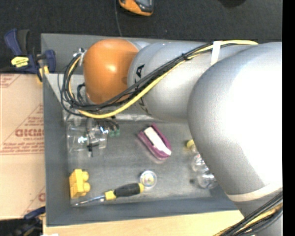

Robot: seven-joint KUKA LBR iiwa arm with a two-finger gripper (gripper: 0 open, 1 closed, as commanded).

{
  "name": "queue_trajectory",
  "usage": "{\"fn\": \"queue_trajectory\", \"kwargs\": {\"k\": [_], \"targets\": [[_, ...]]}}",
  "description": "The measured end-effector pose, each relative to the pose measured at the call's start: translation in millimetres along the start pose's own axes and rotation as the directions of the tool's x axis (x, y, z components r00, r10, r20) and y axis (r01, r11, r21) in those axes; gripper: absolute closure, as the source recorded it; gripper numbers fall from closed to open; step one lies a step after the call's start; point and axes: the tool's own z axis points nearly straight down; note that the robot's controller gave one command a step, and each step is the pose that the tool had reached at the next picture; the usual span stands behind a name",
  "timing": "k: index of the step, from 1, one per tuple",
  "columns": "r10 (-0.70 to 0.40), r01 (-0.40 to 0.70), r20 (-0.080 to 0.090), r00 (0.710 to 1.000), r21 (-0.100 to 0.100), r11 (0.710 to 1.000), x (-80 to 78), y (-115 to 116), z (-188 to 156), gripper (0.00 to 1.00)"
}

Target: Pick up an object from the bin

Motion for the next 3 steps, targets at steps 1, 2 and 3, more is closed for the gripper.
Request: {"fn": "queue_trajectory", "kwargs": {"k": [1,2,3], "targets": [[0.017,-0.017,0.008,1.0,-0.003,1.0,1.1,4.0,74.8,0.0],[-0.058,0.058,0.013,0.998,0.002,0.998,-3.8,-8.9,75.7,1.0],[-0.058,0.058,0.013,0.998,0.001,0.998,-3.7,-8.7,75.4,1.0]]}}
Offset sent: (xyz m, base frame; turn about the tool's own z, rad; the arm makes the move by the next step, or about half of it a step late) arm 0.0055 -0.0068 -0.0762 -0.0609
